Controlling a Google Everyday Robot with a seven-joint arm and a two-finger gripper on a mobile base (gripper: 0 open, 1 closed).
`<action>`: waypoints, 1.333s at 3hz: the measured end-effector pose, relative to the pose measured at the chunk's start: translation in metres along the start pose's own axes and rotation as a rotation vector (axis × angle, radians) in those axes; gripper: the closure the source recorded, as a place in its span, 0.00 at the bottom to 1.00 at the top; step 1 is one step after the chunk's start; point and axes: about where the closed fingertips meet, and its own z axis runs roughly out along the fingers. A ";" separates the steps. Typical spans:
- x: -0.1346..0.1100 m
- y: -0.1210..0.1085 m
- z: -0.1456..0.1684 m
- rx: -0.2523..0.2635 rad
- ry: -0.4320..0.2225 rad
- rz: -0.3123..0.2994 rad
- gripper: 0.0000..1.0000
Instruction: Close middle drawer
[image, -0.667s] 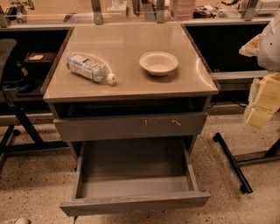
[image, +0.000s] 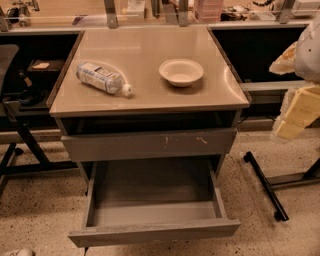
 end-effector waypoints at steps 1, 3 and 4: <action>0.000 0.000 0.000 0.000 0.000 0.000 0.42; 0.000 0.000 0.000 0.000 0.000 0.000 0.88; 0.004 0.004 0.008 0.015 0.029 0.004 1.00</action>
Offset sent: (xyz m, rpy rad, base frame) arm 0.0000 0.0000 0.0000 0.0000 0.0000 0.0000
